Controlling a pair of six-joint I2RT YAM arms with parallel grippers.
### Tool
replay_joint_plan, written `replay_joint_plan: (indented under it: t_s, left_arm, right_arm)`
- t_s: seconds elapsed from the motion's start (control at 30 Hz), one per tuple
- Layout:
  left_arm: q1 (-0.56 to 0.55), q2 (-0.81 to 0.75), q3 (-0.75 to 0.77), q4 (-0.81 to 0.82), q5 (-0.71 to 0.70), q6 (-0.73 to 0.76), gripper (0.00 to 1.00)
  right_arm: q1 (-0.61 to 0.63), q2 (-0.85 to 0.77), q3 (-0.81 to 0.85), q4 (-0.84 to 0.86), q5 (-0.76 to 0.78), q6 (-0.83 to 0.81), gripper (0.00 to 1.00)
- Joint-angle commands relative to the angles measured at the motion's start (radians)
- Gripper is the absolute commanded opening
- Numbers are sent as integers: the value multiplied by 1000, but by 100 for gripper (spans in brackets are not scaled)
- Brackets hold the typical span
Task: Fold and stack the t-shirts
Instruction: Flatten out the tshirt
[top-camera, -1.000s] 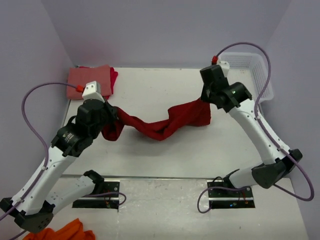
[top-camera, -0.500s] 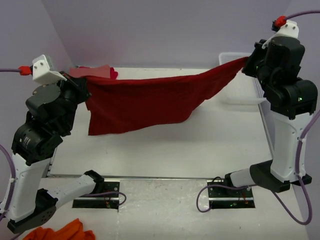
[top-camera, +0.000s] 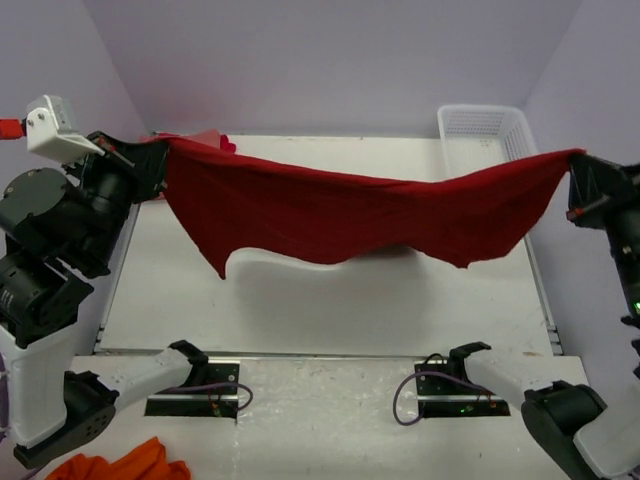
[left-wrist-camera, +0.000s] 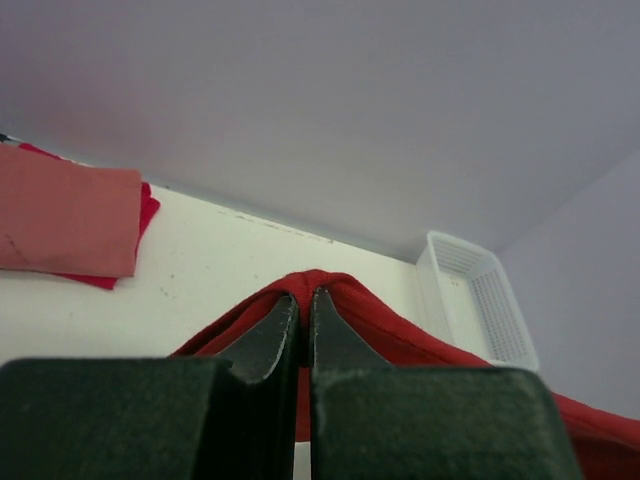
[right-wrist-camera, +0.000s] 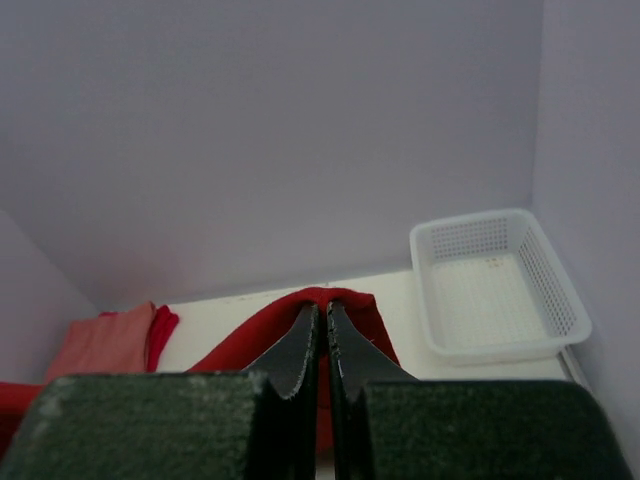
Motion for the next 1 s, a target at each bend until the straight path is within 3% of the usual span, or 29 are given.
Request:
replay_joint_plan:
  t_s: [0.0,0.27,0.43,0.63,0.77,0.9,0.97]
  left_arm:
    - [3,-65,30,2,92,-7,0]
    - [4,-105,150,19,155,82,0]
    - [6,-189,62,186,273,128,0]
    - [4,-185,61,258,353,149,0]
    - [4,-130,0,290,281,198,0]
    - [4,-69,-175,428,96,323,0]
    - [4,8,-215,503,25,395,0]
  right_arm:
    - [7,-65,33,75,-54,-38,0]
    - [5,-78,180,101,-275,0,0]
    - [1,-108,162,207,-442,-14,0]
    - [-1,-102,171,291,-503,-12,0]
    - [-1,-35,-13,385,-423,-59,0]
    - [-1,127,-41,449,-368,-105,0]
    - [-1,210,34,462,-352,-145,0]
